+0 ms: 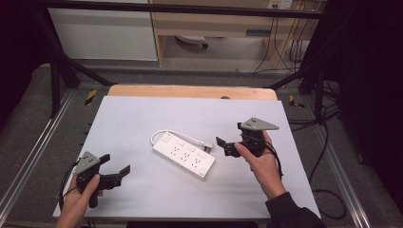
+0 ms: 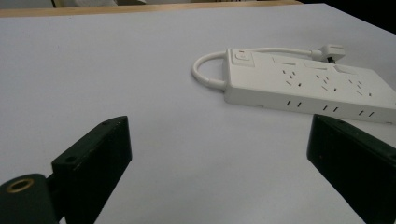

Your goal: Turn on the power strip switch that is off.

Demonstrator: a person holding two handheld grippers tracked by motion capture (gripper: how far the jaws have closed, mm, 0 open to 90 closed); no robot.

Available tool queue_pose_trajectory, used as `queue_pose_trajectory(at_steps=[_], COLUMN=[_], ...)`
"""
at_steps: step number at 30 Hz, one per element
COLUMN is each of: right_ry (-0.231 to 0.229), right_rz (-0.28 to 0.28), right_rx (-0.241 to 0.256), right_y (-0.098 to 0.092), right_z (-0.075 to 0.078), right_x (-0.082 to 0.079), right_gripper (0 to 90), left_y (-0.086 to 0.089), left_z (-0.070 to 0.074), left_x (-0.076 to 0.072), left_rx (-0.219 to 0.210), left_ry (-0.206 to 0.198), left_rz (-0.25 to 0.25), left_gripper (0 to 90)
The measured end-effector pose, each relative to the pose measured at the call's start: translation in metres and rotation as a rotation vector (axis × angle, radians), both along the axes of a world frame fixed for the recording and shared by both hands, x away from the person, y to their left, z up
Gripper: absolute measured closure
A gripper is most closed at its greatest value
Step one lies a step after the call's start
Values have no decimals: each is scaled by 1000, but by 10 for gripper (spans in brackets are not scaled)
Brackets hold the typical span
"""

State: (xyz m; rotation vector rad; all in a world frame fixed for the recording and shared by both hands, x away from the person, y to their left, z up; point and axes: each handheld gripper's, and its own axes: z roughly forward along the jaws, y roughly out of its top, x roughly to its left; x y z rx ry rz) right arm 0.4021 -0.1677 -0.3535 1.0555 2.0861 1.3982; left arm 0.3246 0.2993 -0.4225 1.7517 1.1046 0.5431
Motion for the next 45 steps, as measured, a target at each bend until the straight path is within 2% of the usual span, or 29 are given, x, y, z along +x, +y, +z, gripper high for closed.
queue_pose_trajectory(at_steps=[19, 28, 31, 33, 35, 45], right_ry=[1, 9, 7, 5, 7, 22], right_rz=[23, 30, 35, 40, 43, 61], right_rx=[-7, 16, 8, 4, -7, -41], right_y=[15, 21, 26, 27, 31, 41], right_z=[-2, -2, -4, -4, -6, -11], right_x=[3, 4, 5, 5, 5, 7], right_gripper=[52, 171, 242, 255, 323, 473], left_y=[-1, -1, -1, -1, -1, -1], left_z=[0, -1, -1, -1, -1, -1], left_x=[0, 0, 0, 0, 0, 0], left_rx=[2, 4, 5, 5, 7, 10], left_ry=[2, 2, 4, 4, 5, 2], left_rz=[-4, -5, -6, -6, -7, -10], left_gripper=[66, 66, 67, 67, 67, 68])
